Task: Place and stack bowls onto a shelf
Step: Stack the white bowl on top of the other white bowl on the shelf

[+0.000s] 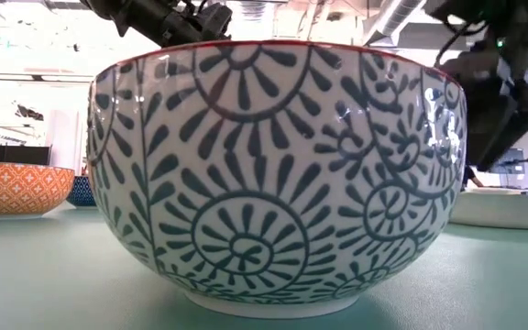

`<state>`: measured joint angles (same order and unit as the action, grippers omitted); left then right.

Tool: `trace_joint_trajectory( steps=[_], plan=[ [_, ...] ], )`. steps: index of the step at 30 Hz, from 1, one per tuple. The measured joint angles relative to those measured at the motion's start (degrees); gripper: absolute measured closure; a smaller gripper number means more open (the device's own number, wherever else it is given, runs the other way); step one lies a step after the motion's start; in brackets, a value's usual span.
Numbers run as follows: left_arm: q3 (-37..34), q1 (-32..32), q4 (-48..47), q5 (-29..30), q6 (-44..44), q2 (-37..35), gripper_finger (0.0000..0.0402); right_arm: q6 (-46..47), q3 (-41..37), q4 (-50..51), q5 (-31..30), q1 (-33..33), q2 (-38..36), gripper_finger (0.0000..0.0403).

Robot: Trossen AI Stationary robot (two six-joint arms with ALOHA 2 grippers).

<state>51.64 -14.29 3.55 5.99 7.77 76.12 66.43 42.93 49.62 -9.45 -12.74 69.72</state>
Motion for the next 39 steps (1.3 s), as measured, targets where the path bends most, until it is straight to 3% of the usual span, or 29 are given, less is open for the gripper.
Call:
trace_joint_trajectory(
  steps=[6,14,19,24,28,34,39],
  plan=[
    [0.0,-1.0,-0.1,-0.2,-2.8,0.0,0.0308,-3.1,0.1,-4.0,1.8,0.1,7.8,0.0199],
    [0.0,-1.7,-1.8,-0.2,-2.7,0.0,0.0308,-0.4,1.2,-5.4,5.1,0.6,15.9,0.0261],
    [0.0,-1.7,-2.0,-2.8,-2.1,0.0,0.0308,-0.8,5.0,-6.1,4.1,0.5,15.1,0.0289],
    [0.0,-1.7,-2.0,-5.2,-2.1,0.0,0.0308,-4.5,10.6,-4.8,-2.2,0.9,11.0,0.0289],
    [0.0,-1.7,-1.0,-6.1,-1.5,0.5,0.0308,-4.4,12.9,-1.8,-4.0,2.6,7.6,0.0286],
    [0.1,-0.4,6.3,-15.0,4.5,8.2,0.0308,1.0,12.9,9.8,-4.4,5.5,4.2,0.0280],
    [0.1,1.0,-1.5,-19.5,6.5,10.2,0.0308,3.0,12.9,15.0,-4.0,6.1,2.8,0.0279]
  ],
)
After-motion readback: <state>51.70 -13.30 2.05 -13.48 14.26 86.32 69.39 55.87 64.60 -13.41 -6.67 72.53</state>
